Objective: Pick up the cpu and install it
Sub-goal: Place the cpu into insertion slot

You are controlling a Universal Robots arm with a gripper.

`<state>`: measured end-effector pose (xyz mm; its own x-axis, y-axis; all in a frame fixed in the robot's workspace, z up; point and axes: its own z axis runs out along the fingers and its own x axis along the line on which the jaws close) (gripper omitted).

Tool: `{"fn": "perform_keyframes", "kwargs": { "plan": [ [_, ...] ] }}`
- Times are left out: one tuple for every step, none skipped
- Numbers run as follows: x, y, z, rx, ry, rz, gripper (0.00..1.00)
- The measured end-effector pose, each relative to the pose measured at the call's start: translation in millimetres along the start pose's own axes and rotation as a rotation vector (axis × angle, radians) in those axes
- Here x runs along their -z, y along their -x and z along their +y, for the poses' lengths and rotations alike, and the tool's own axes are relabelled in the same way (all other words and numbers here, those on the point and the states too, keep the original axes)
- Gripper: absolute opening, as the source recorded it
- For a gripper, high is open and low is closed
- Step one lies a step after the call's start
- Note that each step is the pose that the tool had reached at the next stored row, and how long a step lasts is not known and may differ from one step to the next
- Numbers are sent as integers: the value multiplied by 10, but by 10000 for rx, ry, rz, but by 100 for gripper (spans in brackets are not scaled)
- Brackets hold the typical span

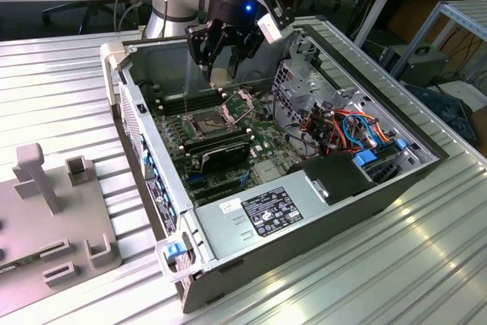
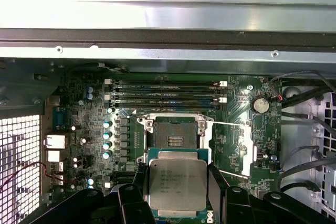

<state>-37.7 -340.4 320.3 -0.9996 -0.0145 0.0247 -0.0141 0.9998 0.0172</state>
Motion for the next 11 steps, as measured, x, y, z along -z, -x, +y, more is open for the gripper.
{"fn": "perform_keyframes", "kwargs": {
  "plan": [
    [0,0,0,0,-1,0,55],
    [0,0,0,0,0,0,55],
    [0,0,1,0,-1,1,55],
    [0,0,1,-5,0,1,55],
    [0,0,1,-61,1,-1,55],
    [0,0,1,-173,4,-2,55],
    [-1,0,1,-396,9,-6,55],
    [-2,0,1,-552,13,-9,55],
    [-3,0,1,-722,18,-12,55],
    [-4,0,1,-924,22,-15,55],
    [-5,0,0,-1100,25,-18,55]
  ]
}}
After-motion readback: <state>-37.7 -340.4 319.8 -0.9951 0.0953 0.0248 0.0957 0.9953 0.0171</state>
